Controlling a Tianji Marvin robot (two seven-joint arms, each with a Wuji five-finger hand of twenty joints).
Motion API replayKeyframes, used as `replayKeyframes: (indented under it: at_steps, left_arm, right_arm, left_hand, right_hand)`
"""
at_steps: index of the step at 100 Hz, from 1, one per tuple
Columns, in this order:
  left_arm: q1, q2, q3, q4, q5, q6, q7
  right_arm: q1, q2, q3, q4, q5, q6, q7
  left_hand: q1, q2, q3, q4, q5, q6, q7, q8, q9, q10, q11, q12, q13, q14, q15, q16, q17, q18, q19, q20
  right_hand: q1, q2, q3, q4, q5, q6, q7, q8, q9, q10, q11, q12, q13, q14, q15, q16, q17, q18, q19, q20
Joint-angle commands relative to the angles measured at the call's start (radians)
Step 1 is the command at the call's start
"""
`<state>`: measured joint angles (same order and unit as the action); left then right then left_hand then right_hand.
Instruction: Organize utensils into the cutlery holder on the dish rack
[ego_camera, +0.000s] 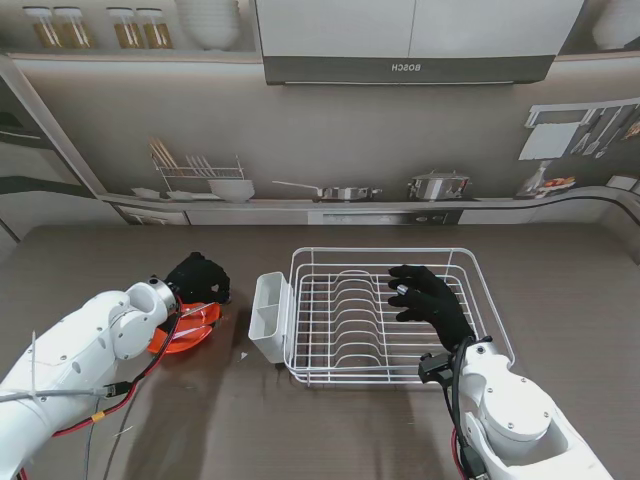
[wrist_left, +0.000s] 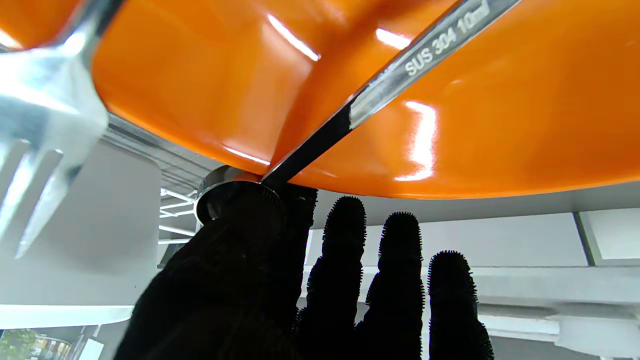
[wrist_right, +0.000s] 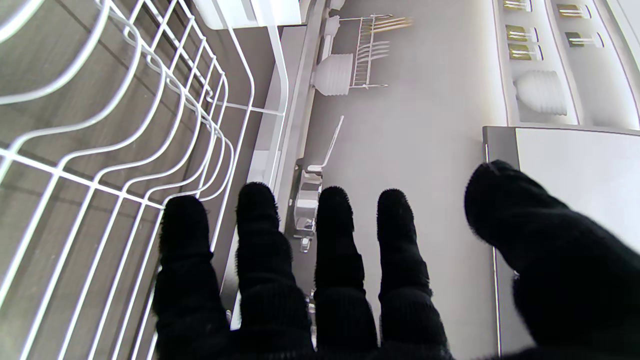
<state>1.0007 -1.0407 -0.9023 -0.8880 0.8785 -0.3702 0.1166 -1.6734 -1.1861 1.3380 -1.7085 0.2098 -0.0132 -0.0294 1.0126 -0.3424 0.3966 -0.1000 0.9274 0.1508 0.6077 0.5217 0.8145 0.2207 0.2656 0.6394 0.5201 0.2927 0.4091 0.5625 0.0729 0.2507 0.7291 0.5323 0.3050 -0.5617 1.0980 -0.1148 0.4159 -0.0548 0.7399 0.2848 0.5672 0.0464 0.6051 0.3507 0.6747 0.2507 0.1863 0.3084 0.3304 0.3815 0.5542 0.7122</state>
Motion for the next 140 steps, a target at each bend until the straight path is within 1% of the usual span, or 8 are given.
replayKeyframes:
  at_steps: [1, 11, 14, 20, 27, 59, 105, 140]
  left_arm:
    - [0.007, -0.004, -0.009, -0.005, -0.003, -0.001, -0.016]
    - [0.016, -0.008, -0.027, -0.008, -0.011, -0.003, -0.007]
    - [0.019, -0.009, -0.033, -0.01, -0.016, -0.004, -0.009]
    - [0.026, -0.009, -0.045, -0.018, -0.022, -0.005, -0.022]
    - [0.031, -0.007, -0.052, -0.025, -0.02, -0.006, -0.031]
    - [0.063, -0.01, -0.104, -0.047, -0.012, -0.004, 0.001]
    - [0.153, -0.011, -0.241, -0.193, -0.008, 0.006, -0.045]
    - [0.186, -0.026, -0.295, -0.28, -0.066, 0.011, -0.059]
  right_arm:
    - [-0.003, -0.005, -0.003, -0.001, 0.002, 0.003, 0.012]
    - [-0.003, -0.005, -0.004, -0.001, 0.002, 0.003, 0.013]
    - [-0.003, -0.005, -0.004, -0.001, 0.003, 0.004, 0.013]
    - [-0.003, -0.005, -0.004, 0.0, 0.003, 0.004, 0.013]
    - [-0.002, -0.005, -0.004, 0.0, 0.003, 0.003, 0.013]
    - [0.0, -0.005, -0.007, 0.004, 0.004, 0.004, 0.013]
    - [0.0, -0.006, -0.009, 0.004, 0.005, 0.007, 0.013]
    - [0.001, -0.006, -0.01, 0.006, 0.005, 0.005, 0.013]
  left_hand:
    - [0.08, 0.013, 0.032, -0.015, 0.046, -0.052, 0.081, 0.051, 0.021, -0.016, 0.021, 0.076, 0.008, -0.014, 0.026, 0.007, -0.004, 0.003, 0.027, -0.01]
    - [0.097, 0.043, 0.026, -0.024, 0.031, -0.044, 0.094, 0.131, 0.044, -0.032, 0.024, 0.207, 0.015, -0.024, 0.033, 0.009, -0.002, -0.002, 0.035, -0.012]
    - [0.113, 0.063, 0.007, -0.025, 0.021, -0.037, 0.096, 0.181, 0.045, -0.035, 0.021, 0.257, 0.013, -0.026, 0.036, 0.01, -0.004, -0.004, 0.039, -0.014]
    - [0.148, 0.099, -0.042, -0.022, -0.007, -0.023, 0.116, 0.271, 0.038, -0.034, 0.026, 0.303, 0.003, -0.028, 0.038, 0.013, -0.01, -0.008, 0.04, -0.016]
    - [0.16, 0.106, -0.056, -0.018, -0.025, -0.019, 0.144, 0.311, 0.032, -0.035, 0.037, 0.328, -0.002, -0.03, 0.04, 0.015, -0.011, -0.01, 0.041, -0.016]
    - [0.172, 0.119, -0.068, -0.021, -0.042, -0.011, 0.174, 0.323, 0.037, -0.039, 0.056, 0.381, 0.003, -0.031, 0.058, 0.024, -0.004, -0.012, 0.062, -0.009]
    - [0.186, 0.124, -0.085, -0.019, -0.047, -0.006, 0.185, 0.324, 0.038, -0.03, 0.053, 0.386, 0.004, -0.025, 0.058, 0.023, -0.004, -0.012, 0.064, -0.014]
    - [0.19, 0.121, -0.09, -0.016, -0.043, 0.001, 0.187, 0.321, 0.044, -0.023, 0.057, 0.392, 0.007, -0.017, 0.061, 0.025, -0.002, -0.018, 0.066, -0.015]
  right_hand:
    - [-0.038, 0.017, -0.002, 0.008, 0.021, -0.006, -0.004, -0.015, 0.009, 0.006, -0.004, -0.007, 0.037, 0.004, 0.005, 0.017, 0.007, 0.021, -0.003, 0.005]
    - [-0.038, 0.017, -0.001, 0.008, 0.022, -0.006, -0.004, -0.015, 0.01, 0.005, -0.004, -0.007, 0.037, 0.005, 0.005, 0.017, 0.007, 0.022, -0.003, 0.005]
    - [-0.038, 0.018, 0.0, 0.008, 0.021, -0.006, -0.005, -0.015, 0.01, 0.005, -0.004, -0.007, 0.037, 0.004, 0.005, 0.017, 0.007, 0.022, -0.003, 0.005]
    - [-0.039, 0.019, 0.0, 0.007, 0.021, -0.006, -0.005, -0.015, 0.011, 0.006, -0.004, -0.006, 0.038, 0.006, 0.006, 0.018, 0.007, 0.022, -0.003, 0.005]
    - [-0.039, 0.018, 0.0, 0.007, 0.022, -0.006, -0.004, -0.015, 0.011, 0.006, -0.004, -0.007, 0.039, 0.006, 0.006, 0.018, 0.009, 0.022, -0.002, 0.005]
    - [-0.039, 0.023, 0.0, 0.008, 0.021, -0.005, -0.005, -0.015, 0.01, 0.007, -0.004, -0.007, 0.038, 0.005, 0.005, 0.018, 0.007, 0.022, -0.003, 0.005]
    - [-0.039, 0.025, 0.0, 0.008, 0.021, -0.004, -0.006, -0.016, 0.008, 0.008, -0.004, -0.007, 0.039, 0.005, 0.005, 0.018, 0.007, 0.022, -0.003, 0.005]
    - [-0.04, 0.026, 0.0, 0.008, 0.02, -0.005, -0.006, -0.016, 0.008, 0.007, -0.004, -0.007, 0.04, 0.007, 0.006, 0.018, 0.007, 0.022, -0.003, 0.004]
